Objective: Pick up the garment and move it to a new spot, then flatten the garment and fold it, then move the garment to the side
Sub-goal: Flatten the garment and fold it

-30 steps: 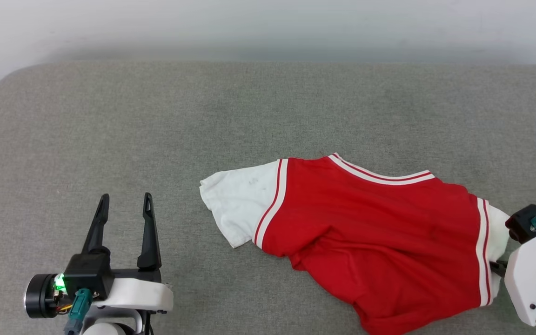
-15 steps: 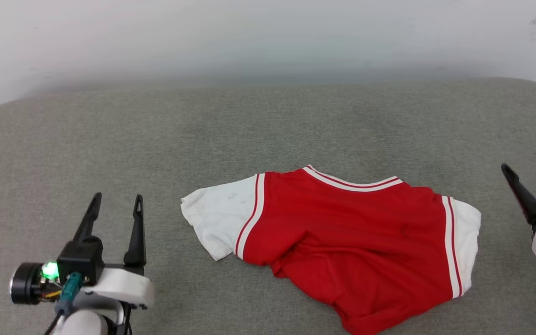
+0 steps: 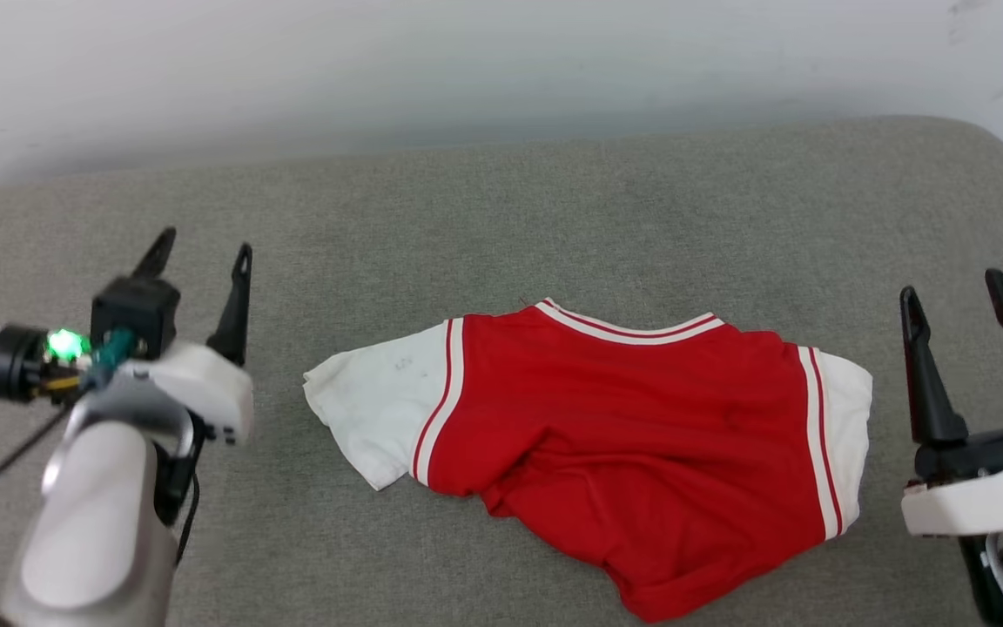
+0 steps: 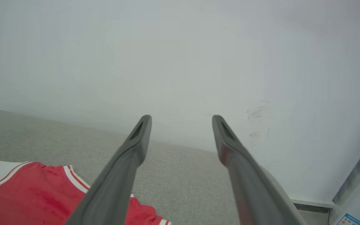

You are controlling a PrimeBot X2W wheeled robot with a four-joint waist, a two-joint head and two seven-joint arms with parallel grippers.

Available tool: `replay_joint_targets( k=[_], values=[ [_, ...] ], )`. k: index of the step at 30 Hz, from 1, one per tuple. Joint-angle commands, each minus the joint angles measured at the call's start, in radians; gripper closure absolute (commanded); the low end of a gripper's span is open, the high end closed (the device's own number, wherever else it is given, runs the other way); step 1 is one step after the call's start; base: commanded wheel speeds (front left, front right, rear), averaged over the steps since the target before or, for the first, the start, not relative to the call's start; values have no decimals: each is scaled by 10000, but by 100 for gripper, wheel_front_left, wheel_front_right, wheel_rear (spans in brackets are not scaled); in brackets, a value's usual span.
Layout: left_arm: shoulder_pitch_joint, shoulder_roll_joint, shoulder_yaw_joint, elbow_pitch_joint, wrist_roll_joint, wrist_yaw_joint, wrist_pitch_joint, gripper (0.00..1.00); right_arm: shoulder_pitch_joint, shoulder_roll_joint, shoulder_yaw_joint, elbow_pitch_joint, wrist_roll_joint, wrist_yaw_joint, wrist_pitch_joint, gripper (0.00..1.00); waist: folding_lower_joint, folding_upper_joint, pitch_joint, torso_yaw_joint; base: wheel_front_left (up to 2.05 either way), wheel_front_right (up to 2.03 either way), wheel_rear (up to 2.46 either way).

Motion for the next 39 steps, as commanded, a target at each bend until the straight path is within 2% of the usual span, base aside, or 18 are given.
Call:
replay_joint_targets(
  k=[1, 4, 6, 9, 11, 16, 17, 21, 25, 29, 35, 39],
  values=[
    [-593, 225, -183, 154, -182, -69, 359, 0, 394, 345, -156, -439, -122, -11, -14, 0, 0, 0, 103, -35, 0, 0, 0],
    [-1405, 546, -707, 469, -514, -128, 1211, 0, 814, 781, -178, -868, -212, -11, -15, 0, 0, 0, 250, -75, 0, 0, 0],
    [-1930, 767, -1347, 584, -1113, -134, 2002, 0, 983, 974, -177, -1094, -292, -11, -16, 0, 0, 0, 348, -117, 0, 0, 0],
    [-2696, 1416, -2592, 632, -2187, -128, 3463, 0, 1150, 1185, -149, -1275, -399, -11, -16, 0, 0, 0, 513, -195, 0, 0, 0],
    [-3137, 1861, -3599, 551, -3016, -132, 4593, 0, 1155, 1256, -107, -1337, -437, -11, -16, 0, 0, 0, 635, -270, 0, 0, 0],
    [-4257, 2943, -5387, 125, -5125, -134, 7010, 0, 1007, 1332, -17, -1373, -586, -11, -17, 0, 0, 0, 979, -413, 0, 0, 0],
    [-4257, 2943, -5387, 125, -5125, -134, 7010, 0, 1007, 1332, -17, -1373, -586, -11, -17, 0, 0, 0, 979, -413, 0, 0, 0],
    [-4923, 3528, -6656, -121, -6475, -135, 8760, 0, 814, 1310, 104, -1365, -699, -11, -17, 0, 0, 0, 1243, -537, 0, 0, 0],
    [-5281, 3848, -7530, -61, -7440, -135, 10001, 0, 620, 1294, 253, -1299, -761, -11, -17, 0, 0, 0, 1522, -652, 0, 0, 0],
    [-5413, 4024, -8323, 90, -7962, -136, 10759, 0, 410, 1297, 424, -1198, -787, -11, -17, 0, 0, 0, 1773, -790, 0, 0, 0],
    [-5220, 4099, -9270, 584, -8302, -136, 10877, 0, 78, 1341, 655, -1046, -765, -11, -18, 0, 0, 0, 2072, -986, 0, 0, 0],
    [-5051, 3930, -10006, 912, -8401, -138, 10771, 0, -40, 1371, 744, -946, -794, -11, -18, 0, 0, 0, 2170, -992, 0, 0, 0]
  ],
)
